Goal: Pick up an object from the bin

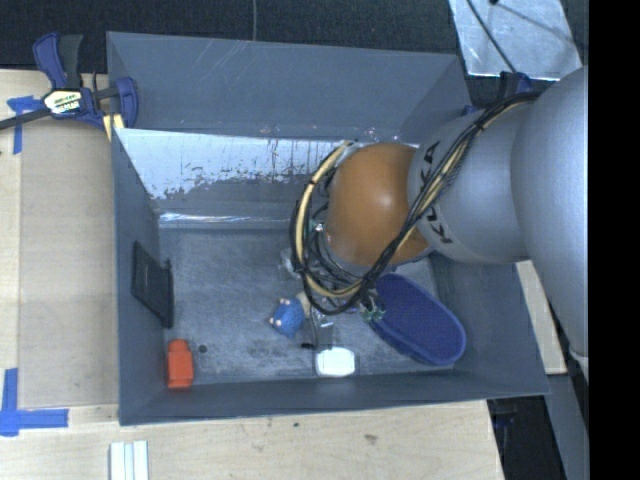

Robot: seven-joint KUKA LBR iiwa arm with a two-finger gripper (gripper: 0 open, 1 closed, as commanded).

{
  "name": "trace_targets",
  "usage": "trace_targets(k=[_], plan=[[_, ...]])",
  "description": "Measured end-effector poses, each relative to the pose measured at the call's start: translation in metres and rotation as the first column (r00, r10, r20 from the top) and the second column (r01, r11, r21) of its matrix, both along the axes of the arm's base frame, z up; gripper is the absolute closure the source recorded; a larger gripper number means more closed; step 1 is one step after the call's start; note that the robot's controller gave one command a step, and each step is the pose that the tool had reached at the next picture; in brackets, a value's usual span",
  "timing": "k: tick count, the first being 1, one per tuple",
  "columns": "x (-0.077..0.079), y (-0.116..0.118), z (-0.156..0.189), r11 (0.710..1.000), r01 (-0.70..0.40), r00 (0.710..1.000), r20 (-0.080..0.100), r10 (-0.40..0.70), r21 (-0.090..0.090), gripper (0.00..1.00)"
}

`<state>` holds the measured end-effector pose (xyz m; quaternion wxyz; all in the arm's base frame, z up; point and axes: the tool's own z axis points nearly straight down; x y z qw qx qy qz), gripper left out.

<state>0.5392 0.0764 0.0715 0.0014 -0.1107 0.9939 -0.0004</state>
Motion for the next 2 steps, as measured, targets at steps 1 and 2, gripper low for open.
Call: trace_targets(k=[1, 2], plan=[[0.002, 0.0, 0.001, 1.0, 0.002, 1.0, 0.004, -0.002, 0.001, 1.0], [0.005, 0.039, 0.131, 1.0, -0.026, 1.0, 0.009, 0.026, 0.003, 1.0]])
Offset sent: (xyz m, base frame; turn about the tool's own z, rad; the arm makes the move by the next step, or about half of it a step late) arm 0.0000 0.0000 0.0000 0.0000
